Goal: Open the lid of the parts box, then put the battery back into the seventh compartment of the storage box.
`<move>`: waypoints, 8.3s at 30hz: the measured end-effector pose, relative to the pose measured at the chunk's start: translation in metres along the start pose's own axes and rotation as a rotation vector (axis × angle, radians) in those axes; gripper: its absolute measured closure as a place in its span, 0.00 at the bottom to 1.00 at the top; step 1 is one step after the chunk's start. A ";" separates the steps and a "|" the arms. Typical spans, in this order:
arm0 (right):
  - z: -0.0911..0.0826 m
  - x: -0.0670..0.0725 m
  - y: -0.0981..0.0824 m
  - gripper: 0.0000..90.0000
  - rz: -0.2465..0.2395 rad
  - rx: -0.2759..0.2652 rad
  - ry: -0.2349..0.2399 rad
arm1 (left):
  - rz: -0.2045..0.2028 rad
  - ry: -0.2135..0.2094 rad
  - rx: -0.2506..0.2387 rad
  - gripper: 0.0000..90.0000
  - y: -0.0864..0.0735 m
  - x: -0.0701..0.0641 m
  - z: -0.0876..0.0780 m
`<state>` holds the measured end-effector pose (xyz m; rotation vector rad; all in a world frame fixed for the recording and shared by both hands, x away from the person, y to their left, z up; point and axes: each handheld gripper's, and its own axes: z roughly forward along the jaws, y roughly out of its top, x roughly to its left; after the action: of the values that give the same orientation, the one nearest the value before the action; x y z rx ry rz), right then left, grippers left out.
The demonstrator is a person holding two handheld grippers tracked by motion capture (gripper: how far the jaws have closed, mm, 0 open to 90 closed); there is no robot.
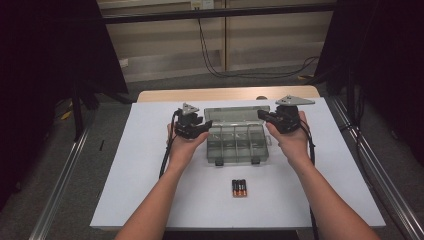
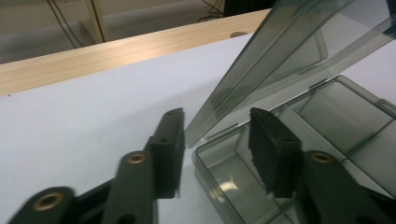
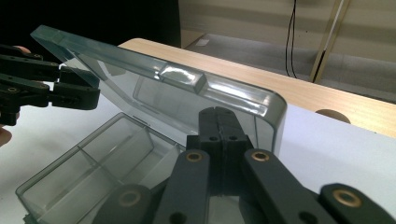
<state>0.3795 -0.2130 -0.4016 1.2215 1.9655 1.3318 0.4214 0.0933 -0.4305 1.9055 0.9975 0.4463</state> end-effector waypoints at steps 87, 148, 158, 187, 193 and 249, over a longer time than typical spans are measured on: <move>0.063 -0.051 -0.007 0.99 0.275 0.117 -0.187 | -0.400 -0.064 0.014 0.95 0.009 0.049 0.058; 0.018 -0.041 -0.032 0.00 0.121 0.030 -0.068 | -0.246 -0.197 0.104 0.09 0.011 0.027 0.028; -0.022 -0.024 -0.037 0.02 0.023 0.000 -0.057 | -0.151 -0.288 0.105 0.00 0.008 0.007 0.002; -0.118 -0.006 -0.107 0.01 -0.021 -0.078 -0.157 | -0.053 -0.298 0.183 0.03 -0.015 -0.034 -0.040; -0.135 -0.003 -0.114 0.02 -0.025 -0.100 -0.174 | -0.042 -0.309 0.189 0.03 -0.017 -0.041 -0.049; -0.169 0.003 -0.143 0.02 -0.042 -0.136 -0.139 | 0.040 -0.387 0.374 0.15 -0.066 -0.113 -0.054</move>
<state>0.1902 -0.3121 -0.4594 1.1698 1.7648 1.3006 0.2875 0.0507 -0.4484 2.2350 0.8235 -0.1006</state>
